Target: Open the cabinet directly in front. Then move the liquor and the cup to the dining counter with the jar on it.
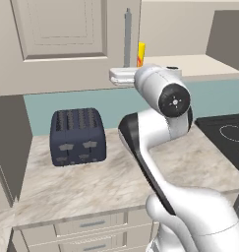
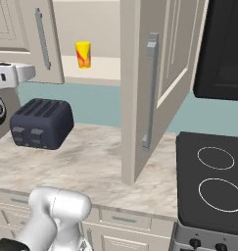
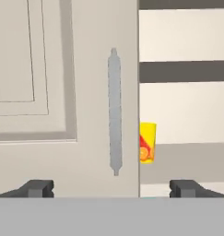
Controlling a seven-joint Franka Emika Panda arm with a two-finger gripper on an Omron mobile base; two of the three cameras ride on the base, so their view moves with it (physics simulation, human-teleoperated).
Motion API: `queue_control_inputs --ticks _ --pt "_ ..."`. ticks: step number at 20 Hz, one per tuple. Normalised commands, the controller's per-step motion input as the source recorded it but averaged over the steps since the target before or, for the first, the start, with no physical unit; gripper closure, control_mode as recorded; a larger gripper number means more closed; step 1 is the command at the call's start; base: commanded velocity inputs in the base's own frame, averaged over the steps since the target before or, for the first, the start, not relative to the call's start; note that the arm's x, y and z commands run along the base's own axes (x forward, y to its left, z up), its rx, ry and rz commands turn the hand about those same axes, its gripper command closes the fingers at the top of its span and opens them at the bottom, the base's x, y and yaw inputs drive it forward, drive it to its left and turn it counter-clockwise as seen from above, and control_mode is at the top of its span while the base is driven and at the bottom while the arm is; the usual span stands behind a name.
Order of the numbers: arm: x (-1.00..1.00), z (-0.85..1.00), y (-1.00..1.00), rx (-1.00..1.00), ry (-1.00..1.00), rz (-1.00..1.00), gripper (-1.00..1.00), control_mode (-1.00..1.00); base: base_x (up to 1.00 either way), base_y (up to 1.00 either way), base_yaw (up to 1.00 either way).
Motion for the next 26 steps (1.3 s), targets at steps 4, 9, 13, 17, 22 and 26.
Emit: queue_control_inputs --ticks 4,9,13,17,22,26 --pt "0.54 0.24 0.00 0.00 -0.08 0.00 -1.00 -1.00 0.00 0.00 0.00" --pt "0.67 0.13 0.15 0.00 -0.02 0.00 -1.00 -1.00 0.00 0.00 0.00" --pt "0.70 0.05 0.19 0.00 0.00 0.00 -1.00 -1.00 0.00 0.00 0.00" --pt "0.67 0.00 0.04 0.00 0.01 0.00 -1.00 -1.00 0.00 0.00 0.00" --pt "0.60 0.00 0.00 0.00 0.02 0.00 -1.00 -1.00 0.00 0.00 0.00" --pt "0.76 0.00 0.00 0.00 0.01 0.00 -1.00 -1.00 0.00 0.00 0.00"
